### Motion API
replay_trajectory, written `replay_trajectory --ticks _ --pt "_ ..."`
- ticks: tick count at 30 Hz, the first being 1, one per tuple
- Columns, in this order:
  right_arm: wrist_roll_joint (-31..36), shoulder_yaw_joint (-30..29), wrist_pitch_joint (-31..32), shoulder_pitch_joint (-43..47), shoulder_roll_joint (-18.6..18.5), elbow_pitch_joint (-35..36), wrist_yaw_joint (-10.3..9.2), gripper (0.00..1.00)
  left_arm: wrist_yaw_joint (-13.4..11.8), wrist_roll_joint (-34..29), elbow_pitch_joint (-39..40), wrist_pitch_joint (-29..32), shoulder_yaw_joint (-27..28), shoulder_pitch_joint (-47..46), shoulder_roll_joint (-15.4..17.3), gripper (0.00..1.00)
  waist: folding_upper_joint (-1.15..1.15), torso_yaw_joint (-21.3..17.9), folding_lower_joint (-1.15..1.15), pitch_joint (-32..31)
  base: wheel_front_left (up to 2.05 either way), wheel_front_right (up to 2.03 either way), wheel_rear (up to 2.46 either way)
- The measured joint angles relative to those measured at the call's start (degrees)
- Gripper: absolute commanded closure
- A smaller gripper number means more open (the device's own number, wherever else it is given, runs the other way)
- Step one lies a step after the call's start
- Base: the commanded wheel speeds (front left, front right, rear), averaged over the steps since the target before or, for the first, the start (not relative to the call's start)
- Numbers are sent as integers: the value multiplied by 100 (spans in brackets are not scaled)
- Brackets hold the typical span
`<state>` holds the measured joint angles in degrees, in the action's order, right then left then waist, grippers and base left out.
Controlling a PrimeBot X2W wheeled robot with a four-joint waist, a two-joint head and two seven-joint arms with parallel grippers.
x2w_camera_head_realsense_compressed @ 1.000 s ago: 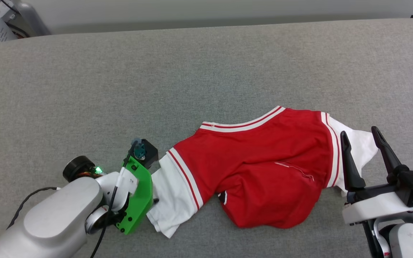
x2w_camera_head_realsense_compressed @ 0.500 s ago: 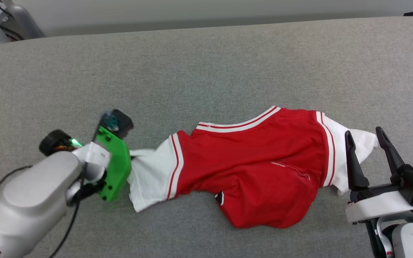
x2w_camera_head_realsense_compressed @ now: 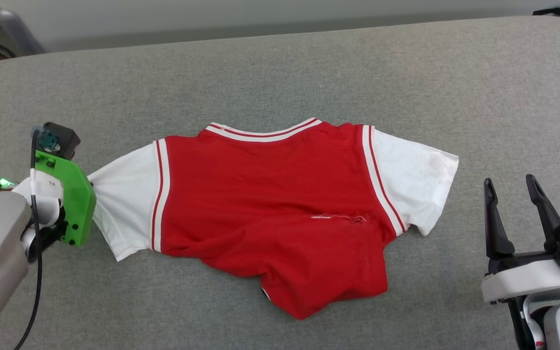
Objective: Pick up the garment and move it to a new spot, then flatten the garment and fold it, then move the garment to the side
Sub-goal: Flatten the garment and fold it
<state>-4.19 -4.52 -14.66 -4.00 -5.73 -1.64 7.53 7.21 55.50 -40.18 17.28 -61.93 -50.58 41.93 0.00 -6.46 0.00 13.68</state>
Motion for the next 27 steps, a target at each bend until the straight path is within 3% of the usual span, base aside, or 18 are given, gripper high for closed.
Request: replay_trajectory --ticks 5,6,7,8,12,17,22,27 --pt "0 -4 0 -2 -11 -54 0 0 0 -9 -564 -350 -24 98 -255 100 0 -63 0 38 0 0 0" --pt "0 -5 0 -2 -20 -71 0 0 -8 -48 -620 -500 -35 112 -296 95 0 -61 0 30 0 0 0" --pt "0 0 0 -4 -36 -93 0 0 -9 -53 -713 -708 -8 128 -346 51 0 -58 0 11 0 0 0" --pt "0 10 0 -7 -56 -108 0 0 -18 -40 -791 -869 36 147 -403 0 0 -56 0 -12 0 0 0" --pt "-16 -30 -1 -72 -209 -136 0 0 -101 -111 -958 -1731 118 222 -567 0 0 -12 0 -131 0 0 0" --pt "-156 -46 0 -320 -558 -121 0 0 -435 -97 -762 -2951 497 352 -598 0 0 72 0 -333 0 0 0" --pt "-310 105 337 -800 -1171 -23 0 0 -1123 -423 138 -3193 1072 661 -546 0 0 251 0 -471 0 0 0" --pt "-966 620 1500 -1420 -1906 -37 0 0 -1964 -1173 1766 -3195 2187 1294 -434 0 0 448 0 -483 0 0 0"
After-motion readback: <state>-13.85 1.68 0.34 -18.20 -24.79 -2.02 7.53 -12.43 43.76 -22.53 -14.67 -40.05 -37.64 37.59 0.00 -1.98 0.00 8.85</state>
